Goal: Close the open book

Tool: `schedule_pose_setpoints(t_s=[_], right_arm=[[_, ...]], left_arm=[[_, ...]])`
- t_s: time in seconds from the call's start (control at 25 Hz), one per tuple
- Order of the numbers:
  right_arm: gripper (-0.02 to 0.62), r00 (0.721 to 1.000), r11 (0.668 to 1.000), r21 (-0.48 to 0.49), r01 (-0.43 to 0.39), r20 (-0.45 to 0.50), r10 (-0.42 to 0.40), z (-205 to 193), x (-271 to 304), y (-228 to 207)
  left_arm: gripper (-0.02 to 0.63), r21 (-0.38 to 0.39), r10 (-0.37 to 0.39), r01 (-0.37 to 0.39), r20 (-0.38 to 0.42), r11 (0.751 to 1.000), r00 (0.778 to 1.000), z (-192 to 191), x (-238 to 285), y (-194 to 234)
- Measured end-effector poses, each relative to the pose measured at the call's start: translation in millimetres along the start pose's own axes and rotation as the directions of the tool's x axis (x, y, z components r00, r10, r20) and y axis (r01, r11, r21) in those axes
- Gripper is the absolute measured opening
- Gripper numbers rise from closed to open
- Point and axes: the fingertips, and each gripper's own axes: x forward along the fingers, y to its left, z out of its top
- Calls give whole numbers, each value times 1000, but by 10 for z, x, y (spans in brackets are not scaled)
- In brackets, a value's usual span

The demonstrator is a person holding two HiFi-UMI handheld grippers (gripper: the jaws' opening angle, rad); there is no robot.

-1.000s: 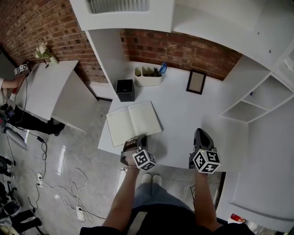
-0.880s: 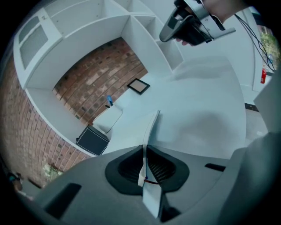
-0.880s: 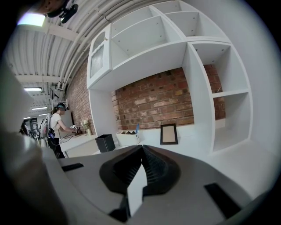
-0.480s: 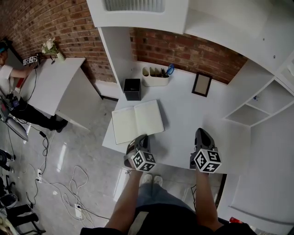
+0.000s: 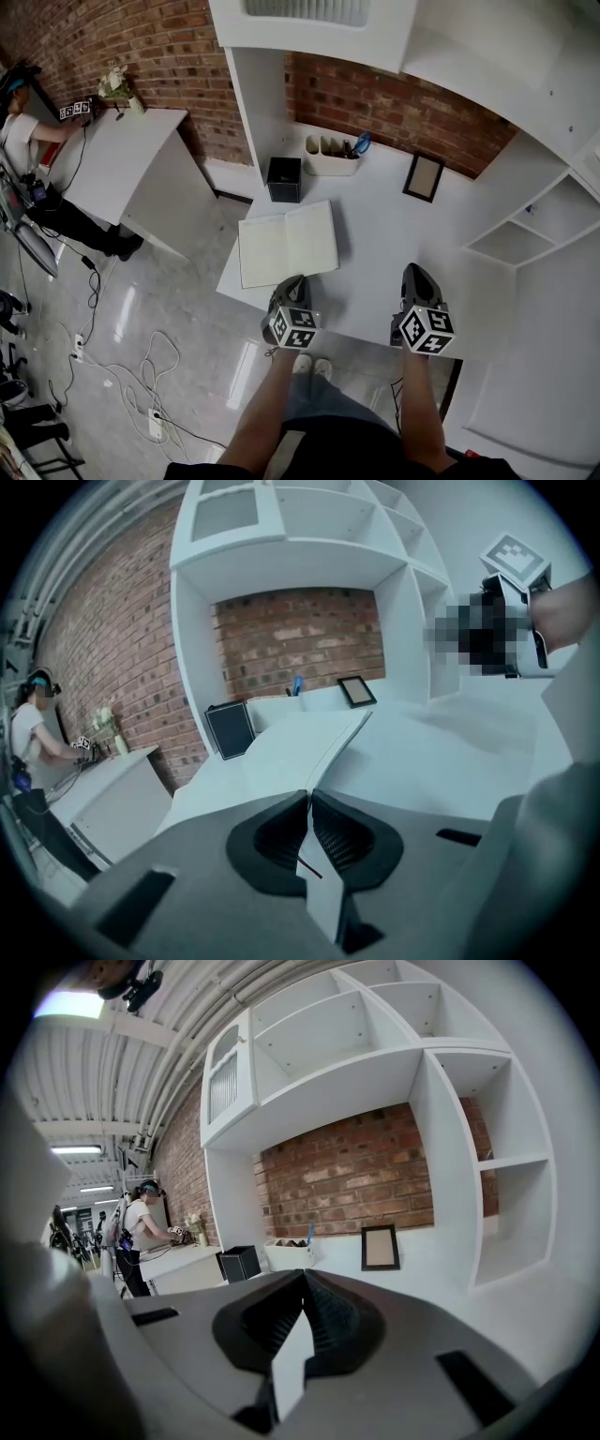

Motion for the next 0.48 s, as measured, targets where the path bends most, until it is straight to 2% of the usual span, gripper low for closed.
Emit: schedule_pose_setpoints(t_s=[0.24,0.4,0.48], right_arm=[[-2,1000,1000,-8,-15,-5,15,13,51,84],[-2,1000,999,-12,-30,-10,29,7,103,142],[-2,999,999,-15,-38,-12,38,-4,121,181]], left_arm=[[23,-168,16,-6,58,986,998,-1,-77,135],[21,-288,34,-7,89,958,995,-36,-131,266],[20,-355,44,-8,93,935,995,-81,-164,332]])
